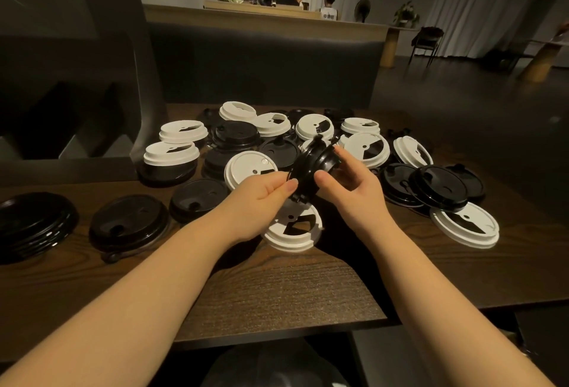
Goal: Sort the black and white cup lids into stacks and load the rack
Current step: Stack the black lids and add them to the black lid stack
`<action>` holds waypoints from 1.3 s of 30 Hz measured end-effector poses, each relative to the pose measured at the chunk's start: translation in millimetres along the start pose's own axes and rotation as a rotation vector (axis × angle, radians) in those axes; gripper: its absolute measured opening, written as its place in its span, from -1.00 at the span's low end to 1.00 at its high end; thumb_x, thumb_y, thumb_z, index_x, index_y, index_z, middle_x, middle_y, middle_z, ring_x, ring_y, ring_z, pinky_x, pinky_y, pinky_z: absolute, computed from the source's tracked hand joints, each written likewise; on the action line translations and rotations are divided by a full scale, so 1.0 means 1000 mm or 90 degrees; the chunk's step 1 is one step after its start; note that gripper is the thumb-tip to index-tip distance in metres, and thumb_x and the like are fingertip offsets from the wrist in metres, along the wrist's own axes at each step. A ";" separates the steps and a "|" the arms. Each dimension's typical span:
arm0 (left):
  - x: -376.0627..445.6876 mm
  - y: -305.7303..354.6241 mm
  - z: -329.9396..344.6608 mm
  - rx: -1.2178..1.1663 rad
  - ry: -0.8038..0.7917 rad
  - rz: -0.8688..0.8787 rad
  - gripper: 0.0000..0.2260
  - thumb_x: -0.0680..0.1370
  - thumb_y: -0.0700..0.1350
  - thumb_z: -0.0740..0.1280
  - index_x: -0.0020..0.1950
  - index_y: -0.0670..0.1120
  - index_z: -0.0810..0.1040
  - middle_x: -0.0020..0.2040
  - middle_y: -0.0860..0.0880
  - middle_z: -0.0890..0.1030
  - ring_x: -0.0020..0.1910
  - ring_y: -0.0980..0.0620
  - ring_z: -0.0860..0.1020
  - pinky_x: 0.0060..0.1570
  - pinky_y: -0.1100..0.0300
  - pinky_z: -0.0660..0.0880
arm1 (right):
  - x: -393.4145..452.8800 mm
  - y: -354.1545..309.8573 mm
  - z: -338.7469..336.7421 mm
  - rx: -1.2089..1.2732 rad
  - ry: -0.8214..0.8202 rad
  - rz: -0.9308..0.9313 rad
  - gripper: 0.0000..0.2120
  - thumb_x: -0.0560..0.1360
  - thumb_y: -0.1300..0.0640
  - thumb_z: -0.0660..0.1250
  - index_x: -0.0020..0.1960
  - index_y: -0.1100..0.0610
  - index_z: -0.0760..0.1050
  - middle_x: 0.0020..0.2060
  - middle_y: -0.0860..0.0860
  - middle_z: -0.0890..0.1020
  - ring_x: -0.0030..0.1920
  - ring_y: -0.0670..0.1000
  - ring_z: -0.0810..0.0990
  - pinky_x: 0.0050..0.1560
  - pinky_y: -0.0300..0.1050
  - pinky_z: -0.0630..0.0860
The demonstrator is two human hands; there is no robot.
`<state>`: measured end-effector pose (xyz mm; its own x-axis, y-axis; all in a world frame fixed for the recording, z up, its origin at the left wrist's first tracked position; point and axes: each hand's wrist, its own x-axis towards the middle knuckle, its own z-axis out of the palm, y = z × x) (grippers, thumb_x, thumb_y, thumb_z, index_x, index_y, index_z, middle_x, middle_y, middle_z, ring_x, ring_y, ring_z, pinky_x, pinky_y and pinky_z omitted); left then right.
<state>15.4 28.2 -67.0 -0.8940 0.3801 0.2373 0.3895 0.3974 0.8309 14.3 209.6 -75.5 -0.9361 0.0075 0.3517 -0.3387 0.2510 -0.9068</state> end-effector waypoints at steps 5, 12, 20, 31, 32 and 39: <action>0.000 0.001 0.001 0.014 0.009 0.019 -0.70 0.64 -0.12 0.16 -0.29 -0.11 0.40 -0.37 0.02 0.40 -0.40 0.23 0.36 -0.32 0.42 0.32 | -0.002 0.000 0.002 -0.085 0.037 -0.046 -0.47 0.36 -0.04 0.50 0.23 -0.23 0.33 0.16 -0.18 0.53 0.21 -0.16 0.49 0.19 -0.30 0.40; 0.000 -0.001 0.004 -0.156 -0.018 -0.033 -0.49 0.58 0.12 0.22 -0.07 -0.39 0.47 -0.20 -0.25 0.50 -0.17 -0.03 0.46 -0.06 0.10 0.41 | 0.001 0.000 0.002 -0.038 0.015 0.013 -0.62 0.40 0.05 0.43 0.14 -0.01 0.37 0.01 -0.14 0.54 0.04 -0.16 0.53 -0.10 -0.43 0.42; 0.002 0.005 0.011 -0.330 -0.021 -0.112 -0.68 0.62 0.03 0.07 -0.05 -0.06 0.58 -0.19 0.03 0.71 -0.11 0.11 0.67 -0.11 0.26 0.59 | -0.002 0.002 0.005 -0.035 0.013 0.021 -0.49 0.36 0.02 0.50 0.13 -0.03 0.25 0.09 -0.02 0.50 0.11 -0.06 0.52 0.06 -0.19 0.49; 0.007 0.001 0.007 -0.320 0.063 -0.150 -0.67 0.65 0.01 0.12 -0.13 -0.03 0.63 -0.24 0.01 0.68 -0.20 0.03 0.63 -0.18 0.18 0.52 | -0.002 0.005 0.009 -0.207 -0.006 -0.197 -0.46 0.48 -0.11 0.24 0.39 0.08 0.30 0.15 0.00 0.41 0.11 -0.47 0.26 0.14 -0.61 0.14; 0.007 0.000 0.007 -0.313 0.063 -0.148 -0.67 0.64 0.01 0.14 -0.13 -0.03 0.64 -0.22 -0.02 0.68 -0.17 0.01 0.61 -0.13 0.14 0.51 | -0.001 0.006 0.009 -0.215 -0.001 -0.217 -0.45 0.50 -0.10 0.17 0.41 0.13 0.30 0.16 0.05 0.42 0.13 -0.49 0.25 0.15 -0.60 0.13; 0.002 0.006 0.004 -0.275 0.026 -0.132 -0.69 0.63 0.02 0.12 -0.15 -0.01 0.60 -0.30 0.07 0.60 -0.30 0.19 0.52 -0.20 0.25 0.40 | -0.005 -0.001 0.006 -0.161 -0.032 -0.175 -0.43 0.51 0.02 0.22 0.41 -0.16 0.02 0.27 -0.21 0.34 0.26 -0.42 0.26 0.21 -0.61 0.13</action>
<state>16.8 34.9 -63.6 -0.9546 0.2926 0.0566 0.0816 0.0740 0.9939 18.2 203.2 -77.8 -0.8195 -0.1397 0.5557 -0.5492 0.4680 -0.6924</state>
